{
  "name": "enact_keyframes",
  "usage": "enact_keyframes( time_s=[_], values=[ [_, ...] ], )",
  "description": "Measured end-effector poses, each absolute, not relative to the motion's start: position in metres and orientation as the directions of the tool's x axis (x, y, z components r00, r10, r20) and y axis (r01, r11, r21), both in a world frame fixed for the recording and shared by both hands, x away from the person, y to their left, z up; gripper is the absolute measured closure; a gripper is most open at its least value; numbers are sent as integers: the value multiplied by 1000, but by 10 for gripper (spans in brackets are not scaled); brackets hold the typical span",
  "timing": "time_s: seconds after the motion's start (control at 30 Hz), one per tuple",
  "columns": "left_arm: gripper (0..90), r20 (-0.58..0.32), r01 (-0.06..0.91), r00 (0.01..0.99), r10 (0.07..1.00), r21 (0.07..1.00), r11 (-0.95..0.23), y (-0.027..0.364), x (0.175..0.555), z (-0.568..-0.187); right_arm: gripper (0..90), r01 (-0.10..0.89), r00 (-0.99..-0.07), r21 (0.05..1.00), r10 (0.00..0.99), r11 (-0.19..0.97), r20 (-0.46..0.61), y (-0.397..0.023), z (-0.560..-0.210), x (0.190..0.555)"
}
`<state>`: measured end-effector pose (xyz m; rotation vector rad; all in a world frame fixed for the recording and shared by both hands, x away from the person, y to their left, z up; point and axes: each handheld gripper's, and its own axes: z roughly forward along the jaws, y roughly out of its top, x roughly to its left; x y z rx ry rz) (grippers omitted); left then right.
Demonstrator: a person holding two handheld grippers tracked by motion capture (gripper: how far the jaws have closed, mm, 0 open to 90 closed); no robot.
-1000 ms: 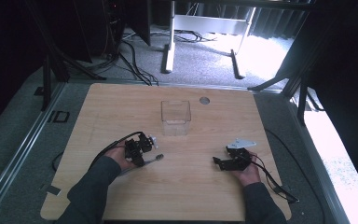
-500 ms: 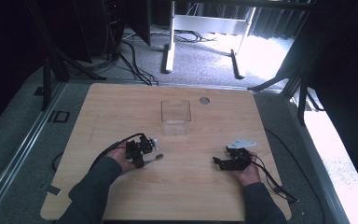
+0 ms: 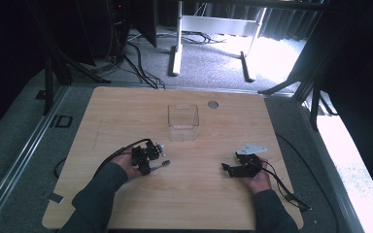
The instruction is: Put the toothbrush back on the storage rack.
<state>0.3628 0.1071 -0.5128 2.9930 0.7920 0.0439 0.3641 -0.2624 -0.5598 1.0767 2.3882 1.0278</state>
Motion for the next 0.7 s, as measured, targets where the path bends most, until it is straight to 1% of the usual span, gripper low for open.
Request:
enact_keyframes(
  time_s=[0.17, 0.53, 0.7],
  values=[
    [774, 2, 491, 871, 491, 31, -871, 106, 365, -516, 196, 515, -662, 726, 750, 455, -1, -262, -560, 364],
    [786, -5, 498, 867, 498, 25, -867, 105, 366, -516, 196, 515, -662, 726, 750, 455, -1, -262, -560, 364],
    [787, -9, 511, 859, 512, 43, -858, 108, 367, -513, 196, 515, -662, 726, 750, 455, -1, -262, -560, 364]
  ],
)
